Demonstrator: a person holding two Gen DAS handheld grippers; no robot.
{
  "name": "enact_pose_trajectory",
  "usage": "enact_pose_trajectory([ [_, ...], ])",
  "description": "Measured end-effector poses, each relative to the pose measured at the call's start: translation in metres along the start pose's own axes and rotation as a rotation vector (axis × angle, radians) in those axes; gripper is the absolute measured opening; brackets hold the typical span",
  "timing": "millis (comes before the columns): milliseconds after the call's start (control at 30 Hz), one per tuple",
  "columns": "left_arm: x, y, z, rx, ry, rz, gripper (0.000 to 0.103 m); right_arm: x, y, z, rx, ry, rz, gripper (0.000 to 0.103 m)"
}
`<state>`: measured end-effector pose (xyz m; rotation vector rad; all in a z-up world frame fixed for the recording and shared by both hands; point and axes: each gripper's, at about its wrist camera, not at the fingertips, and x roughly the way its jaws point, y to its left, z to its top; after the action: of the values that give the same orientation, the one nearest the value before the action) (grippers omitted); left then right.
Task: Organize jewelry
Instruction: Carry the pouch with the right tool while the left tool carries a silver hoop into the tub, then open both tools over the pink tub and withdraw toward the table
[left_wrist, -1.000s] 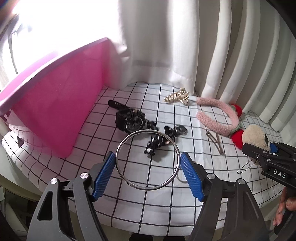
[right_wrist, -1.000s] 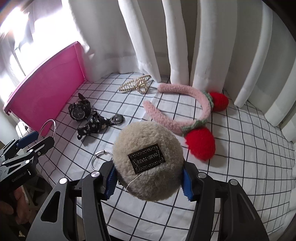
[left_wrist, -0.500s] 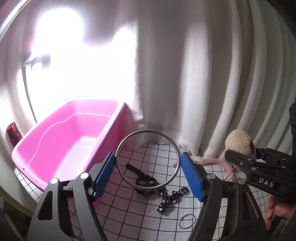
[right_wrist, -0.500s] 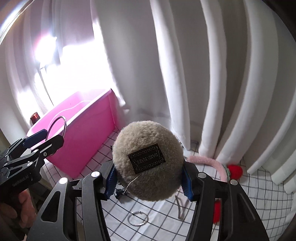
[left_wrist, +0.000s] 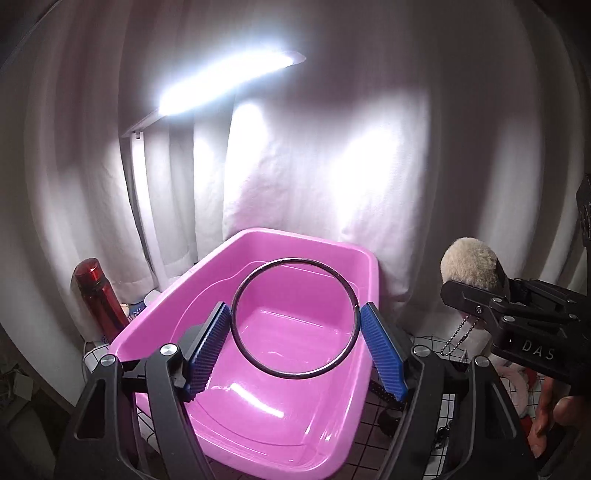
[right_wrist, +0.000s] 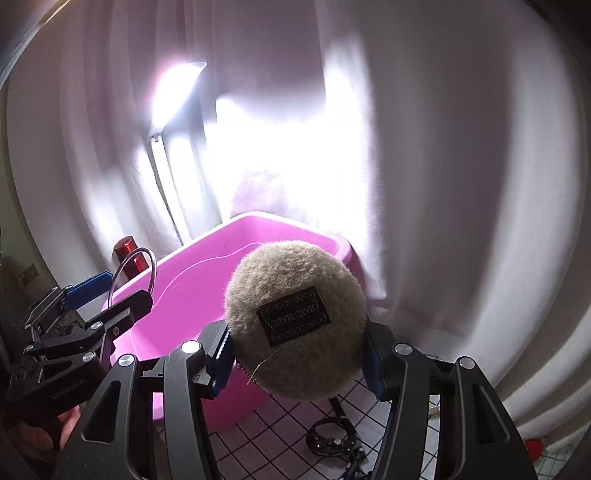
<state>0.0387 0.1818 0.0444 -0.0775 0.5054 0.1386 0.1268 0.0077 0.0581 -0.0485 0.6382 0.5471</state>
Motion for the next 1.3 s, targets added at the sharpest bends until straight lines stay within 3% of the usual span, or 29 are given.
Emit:
enact_pose_trajectory([
  [333,0.047,0.071,-0.009,-0.083,0.109,0.09,0.07,0.084,0.054,0.024,-0.039,0.13,0.089,0.055],
  [667,0.074,0.095,-0.02,-0.112,0.222,0.11,0.071,0.147,0.062,0.016,-0.035,0.274,0.057,0.055],
  [733,0.077,0.099,-0.022,-0.125,0.239,0.102,0.072,0.153,0.06,0.015,-0.025,0.293,0.045,0.056],
  [800,0.079,0.101,-0.024,-0.133,0.253,0.112,0.073,0.157,0.058,0.015,-0.008,0.307,0.036,0.065],
  [900,0.079,0.103,-0.024,-0.136,0.251,0.124,0.088,0.16,0.055,0.017,0.002,0.31,0.008,0.072],
  [933,0.078,0.104,-0.023,-0.139,0.243,0.127,0.088,0.16,0.055,0.018,0.001,0.306,-0.004,0.073],
  [1300,0.075,0.103,-0.023,-0.144,0.255,0.144,0.09,0.149,0.05,0.023,0.012,0.278,-0.021,0.073],
])
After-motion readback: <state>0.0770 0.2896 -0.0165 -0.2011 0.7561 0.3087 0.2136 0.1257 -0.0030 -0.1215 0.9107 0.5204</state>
